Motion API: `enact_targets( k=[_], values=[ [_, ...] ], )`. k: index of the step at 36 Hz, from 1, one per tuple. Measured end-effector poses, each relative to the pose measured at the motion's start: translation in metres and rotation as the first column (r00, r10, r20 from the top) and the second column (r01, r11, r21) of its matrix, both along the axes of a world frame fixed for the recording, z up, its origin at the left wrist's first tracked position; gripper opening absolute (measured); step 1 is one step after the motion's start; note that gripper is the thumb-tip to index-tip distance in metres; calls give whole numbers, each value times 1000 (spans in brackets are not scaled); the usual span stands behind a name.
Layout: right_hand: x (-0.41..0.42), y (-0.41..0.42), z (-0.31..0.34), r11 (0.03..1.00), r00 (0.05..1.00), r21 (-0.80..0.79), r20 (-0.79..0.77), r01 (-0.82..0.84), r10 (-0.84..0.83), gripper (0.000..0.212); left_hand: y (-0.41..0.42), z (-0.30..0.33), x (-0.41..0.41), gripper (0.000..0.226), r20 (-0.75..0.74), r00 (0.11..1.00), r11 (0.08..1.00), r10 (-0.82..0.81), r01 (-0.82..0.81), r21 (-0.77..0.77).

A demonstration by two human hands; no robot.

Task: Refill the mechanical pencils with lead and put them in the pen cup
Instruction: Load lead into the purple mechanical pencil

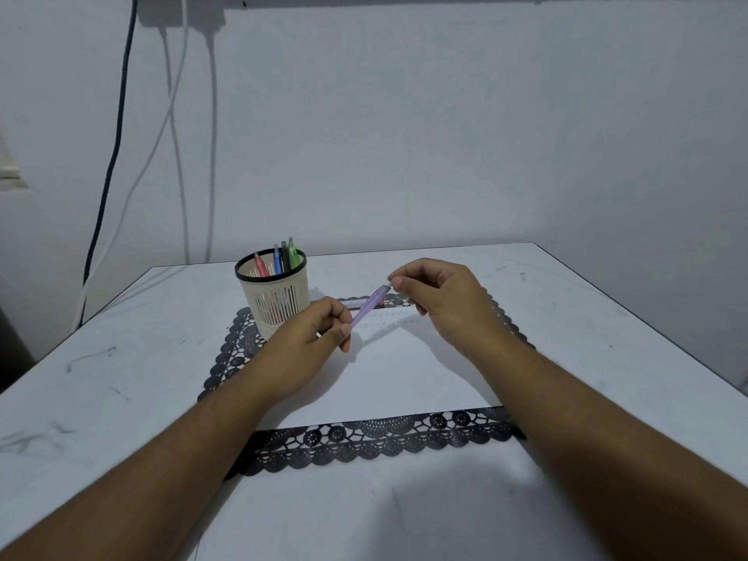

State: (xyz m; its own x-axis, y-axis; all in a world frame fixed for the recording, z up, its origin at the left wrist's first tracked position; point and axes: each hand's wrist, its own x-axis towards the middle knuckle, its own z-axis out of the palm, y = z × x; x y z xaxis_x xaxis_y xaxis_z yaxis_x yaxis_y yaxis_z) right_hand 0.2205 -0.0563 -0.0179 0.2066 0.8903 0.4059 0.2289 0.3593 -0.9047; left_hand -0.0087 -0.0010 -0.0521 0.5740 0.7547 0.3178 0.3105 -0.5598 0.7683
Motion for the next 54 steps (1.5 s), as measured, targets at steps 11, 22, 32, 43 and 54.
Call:
enact_targets(
  k=[11,22,32,43,54],
  values=[
    [4,-12,9,998,980,-27,190,-49,53,10,0,3,-4,14,8,999,999,-34,33,17],
    [-34,-7,-7,984,987,-90,40,-151,155,13,-11,4,8,7,181,978,994,-104,110,-23],
    [-49,-13,7,885,706,114,-561,-452,433,22,-16,5,6,6,49,998,997,-44,47,-54],
    [-38,-11,11,809,489,253,-688,-531,536,36,-19,9,8,18,34,996,997,-80,81,-7],
    [-34,-13,11,801,510,266,-655,-536,558,32,-16,6,7,12,54,996,998,-65,66,-19]
  ],
)
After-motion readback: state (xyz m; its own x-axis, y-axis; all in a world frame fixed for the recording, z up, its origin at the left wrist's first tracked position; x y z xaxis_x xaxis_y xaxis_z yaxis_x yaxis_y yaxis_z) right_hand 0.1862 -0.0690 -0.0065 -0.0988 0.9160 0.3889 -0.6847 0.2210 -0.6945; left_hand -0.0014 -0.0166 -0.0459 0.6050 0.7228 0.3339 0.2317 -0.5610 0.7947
